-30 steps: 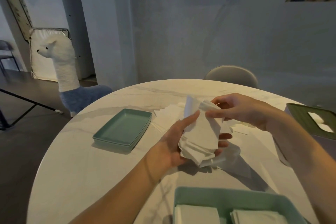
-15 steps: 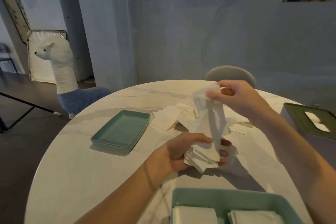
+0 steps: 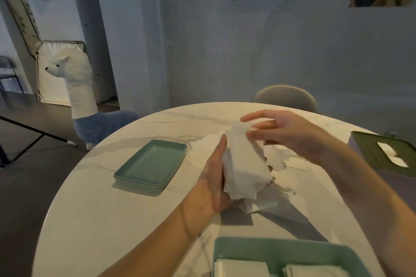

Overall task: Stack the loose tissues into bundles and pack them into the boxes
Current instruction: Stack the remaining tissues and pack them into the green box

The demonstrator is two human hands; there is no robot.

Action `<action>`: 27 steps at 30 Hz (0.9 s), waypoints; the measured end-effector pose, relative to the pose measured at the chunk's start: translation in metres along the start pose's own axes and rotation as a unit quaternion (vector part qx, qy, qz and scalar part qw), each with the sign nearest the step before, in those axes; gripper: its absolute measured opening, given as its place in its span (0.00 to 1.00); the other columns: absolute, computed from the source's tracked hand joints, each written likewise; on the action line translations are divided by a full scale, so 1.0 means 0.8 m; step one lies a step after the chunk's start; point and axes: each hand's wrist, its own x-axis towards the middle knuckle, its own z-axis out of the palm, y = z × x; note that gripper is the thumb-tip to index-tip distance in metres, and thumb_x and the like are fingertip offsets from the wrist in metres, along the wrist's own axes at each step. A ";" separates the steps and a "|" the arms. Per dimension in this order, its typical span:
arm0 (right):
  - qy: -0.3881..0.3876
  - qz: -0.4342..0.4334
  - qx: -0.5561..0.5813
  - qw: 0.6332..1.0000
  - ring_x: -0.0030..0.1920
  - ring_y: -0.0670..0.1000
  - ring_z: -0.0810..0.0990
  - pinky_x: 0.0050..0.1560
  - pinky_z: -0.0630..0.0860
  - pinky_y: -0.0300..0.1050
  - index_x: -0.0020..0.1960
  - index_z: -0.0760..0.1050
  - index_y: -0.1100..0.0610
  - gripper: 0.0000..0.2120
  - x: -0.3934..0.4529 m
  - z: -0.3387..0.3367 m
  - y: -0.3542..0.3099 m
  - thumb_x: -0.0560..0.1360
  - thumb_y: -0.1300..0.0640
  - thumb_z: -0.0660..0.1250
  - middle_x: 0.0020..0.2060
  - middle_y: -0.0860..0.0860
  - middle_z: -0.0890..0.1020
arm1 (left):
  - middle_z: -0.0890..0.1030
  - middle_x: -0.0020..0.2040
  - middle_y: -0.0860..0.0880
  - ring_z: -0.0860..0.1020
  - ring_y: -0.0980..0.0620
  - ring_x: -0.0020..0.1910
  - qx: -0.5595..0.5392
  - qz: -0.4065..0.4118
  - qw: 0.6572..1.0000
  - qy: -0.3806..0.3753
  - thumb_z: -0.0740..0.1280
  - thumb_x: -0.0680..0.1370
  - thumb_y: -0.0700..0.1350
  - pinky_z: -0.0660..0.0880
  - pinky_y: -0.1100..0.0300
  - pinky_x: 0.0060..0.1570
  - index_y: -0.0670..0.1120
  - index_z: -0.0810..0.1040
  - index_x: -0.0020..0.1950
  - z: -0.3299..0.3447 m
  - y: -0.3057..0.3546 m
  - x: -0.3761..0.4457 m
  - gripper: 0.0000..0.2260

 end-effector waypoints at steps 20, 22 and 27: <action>-0.145 0.037 -0.395 0.907 0.62 0.47 0.73 0.65 0.72 0.42 0.71 0.71 0.45 0.36 -0.005 0.017 0.080 0.67 0.37 0.78 0.67 0.42 0.73 | 0.83 0.53 0.41 0.81 0.44 0.48 0.116 -0.012 0.984 0.138 0.73 0.75 0.50 0.77 0.47 0.52 0.43 0.81 0.66 -0.039 0.038 -0.012 0.21; -0.084 0.038 -0.400 0.912 0.59 0.47 0.73 0.58 0.72 0.39 0.69 0.73 0.45 0.34 -0.015 0.008 0.089 0.68 0.38 0.78 0.63 0.42 0.75 | 0.82 0.55 0.37 0.80 0.40 0.50 0.185 -0.035 0.977 0.102 0.77 0.69 0.48 0.78 0.45 0.51 0.41 0.80 0.67 -0.036 0.036 -0.013 0.27; -0.013 -0.009 -0.206 0.979 0.61 0.44 0.77 0.61 0.77 0.40 0.69 0.69 0.39 0.38 -0.044 -0.010 0.096 0.62 0.35 0.78 0.64 0.38 0.76 | 0.80 0.62 0.34 0.81 0.32 0.58 0.412 -0.019 0.911 0.021 0.76 0.68 0.45 0.80 0.35 0.56 0.47 0.68 0.74 -0.020 0.030 -0.013 0.36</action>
